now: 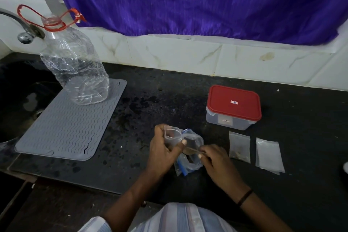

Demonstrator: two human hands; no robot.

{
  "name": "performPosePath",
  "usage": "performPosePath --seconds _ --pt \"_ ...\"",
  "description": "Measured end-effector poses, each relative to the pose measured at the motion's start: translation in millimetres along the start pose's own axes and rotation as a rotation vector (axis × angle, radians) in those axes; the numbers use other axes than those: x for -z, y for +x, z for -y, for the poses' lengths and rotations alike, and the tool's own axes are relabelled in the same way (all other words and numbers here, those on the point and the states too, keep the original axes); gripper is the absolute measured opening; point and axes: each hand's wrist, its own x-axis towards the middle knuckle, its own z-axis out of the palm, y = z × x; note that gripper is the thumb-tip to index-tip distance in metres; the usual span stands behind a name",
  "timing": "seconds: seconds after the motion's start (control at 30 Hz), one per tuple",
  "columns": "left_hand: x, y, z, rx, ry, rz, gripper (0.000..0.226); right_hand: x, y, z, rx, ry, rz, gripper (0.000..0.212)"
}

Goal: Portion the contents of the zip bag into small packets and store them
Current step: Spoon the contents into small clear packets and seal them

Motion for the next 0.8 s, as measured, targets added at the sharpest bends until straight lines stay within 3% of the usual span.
performPosePath --seconds 0.1,0.23,0.33,0.47,0.6,0.73,0.8 --pt "-3.6 1.9 0.6 -0.034 0.025 0.026 0.048 2.0 -2.2 1.2 0.073 -0.095 -0.153 0.035" --pt "-13.3 3.5 -3.4 -0.06 0.112 0.074 0.053 26.5 3.6 20.3 0.113 0.182 -0.216 0.044" --pt "-24.9 5.4 -11.5 -0.075 0.185 0.108 0.053 38.7 13.4 37.8 0.102 0.378 -0.167 0.039" --pt "-35.0 10.3 -21.1 -0.081 0.197 0.138 0.051 43.2 25.1 44.5 0.001 0.619 -0.149 0.005" --pt "-37.8 12.2 -23.0 -0.104 0.104 0.183 0.053 46.2 24.0 43.4 -0.054 0.818 -0.243 0.004" --pt "-48.6 10.6 -30.0 -0.15 -0.033 0.141 0.021 47.4 21.3 37.0 -0.07 0.876 -0.346 0.009" --pt "-57.3 10.2 -32.3 -0.131 -0.056 0.079 0.021 47.2 21.0 32.3 -0.101 0.907 -0.4 0.01"
